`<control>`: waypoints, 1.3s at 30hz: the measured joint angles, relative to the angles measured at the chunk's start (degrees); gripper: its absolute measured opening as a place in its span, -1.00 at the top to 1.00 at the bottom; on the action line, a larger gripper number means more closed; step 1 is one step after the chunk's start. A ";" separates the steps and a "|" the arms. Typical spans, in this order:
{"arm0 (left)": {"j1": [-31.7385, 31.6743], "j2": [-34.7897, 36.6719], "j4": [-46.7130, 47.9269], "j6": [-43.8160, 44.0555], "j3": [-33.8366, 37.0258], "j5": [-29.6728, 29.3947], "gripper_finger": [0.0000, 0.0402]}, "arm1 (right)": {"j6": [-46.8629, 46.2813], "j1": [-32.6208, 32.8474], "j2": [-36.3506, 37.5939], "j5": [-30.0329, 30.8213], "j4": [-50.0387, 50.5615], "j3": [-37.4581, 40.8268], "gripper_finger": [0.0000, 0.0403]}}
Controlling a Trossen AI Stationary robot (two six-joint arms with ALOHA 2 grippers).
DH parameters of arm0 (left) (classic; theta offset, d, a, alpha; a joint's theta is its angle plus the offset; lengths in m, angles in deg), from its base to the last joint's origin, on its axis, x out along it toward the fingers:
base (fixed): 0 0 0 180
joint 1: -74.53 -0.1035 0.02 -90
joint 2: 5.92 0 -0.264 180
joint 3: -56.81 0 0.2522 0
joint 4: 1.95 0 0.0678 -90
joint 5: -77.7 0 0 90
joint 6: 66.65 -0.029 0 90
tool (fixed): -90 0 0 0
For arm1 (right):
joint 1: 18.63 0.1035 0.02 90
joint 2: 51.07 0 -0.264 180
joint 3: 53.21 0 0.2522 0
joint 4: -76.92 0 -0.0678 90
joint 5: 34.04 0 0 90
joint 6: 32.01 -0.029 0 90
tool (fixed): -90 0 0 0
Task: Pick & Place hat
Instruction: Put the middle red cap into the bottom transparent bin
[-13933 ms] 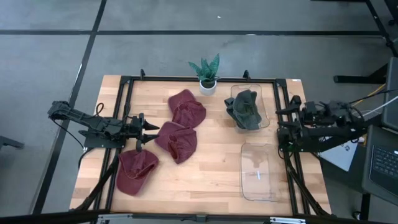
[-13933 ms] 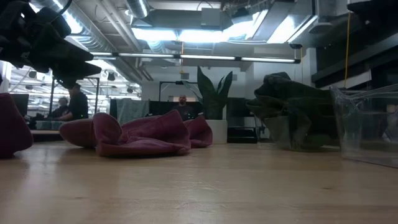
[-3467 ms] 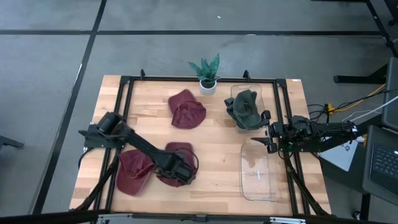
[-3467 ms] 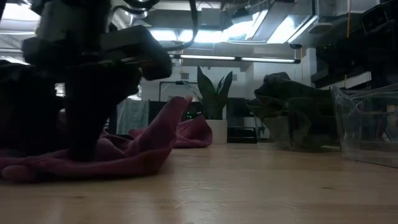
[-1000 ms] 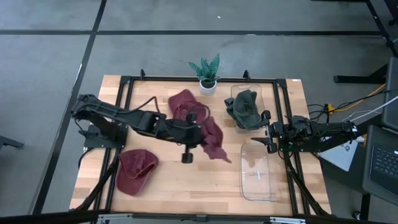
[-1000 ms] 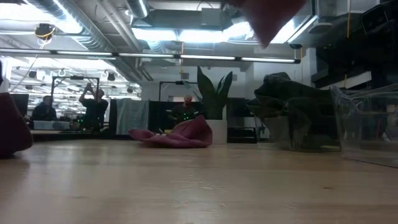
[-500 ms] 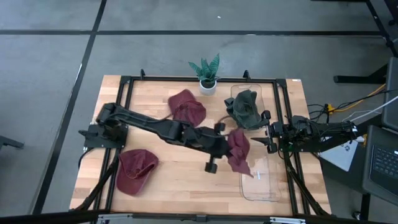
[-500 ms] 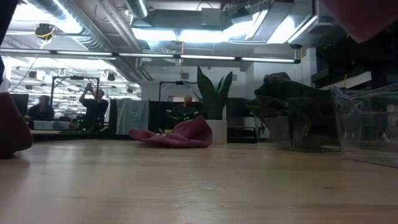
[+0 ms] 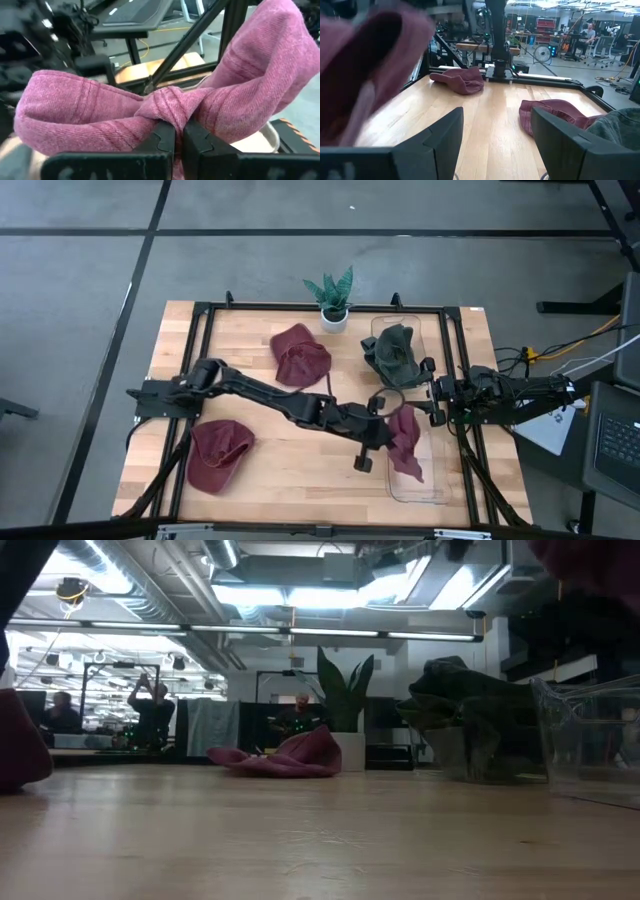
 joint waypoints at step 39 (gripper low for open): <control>-0.27 -10.10 1.19 22.41 0.00 5.56 0.80 | 0.02 0.02 0.00 -0.02 0.00 0.00 -0.14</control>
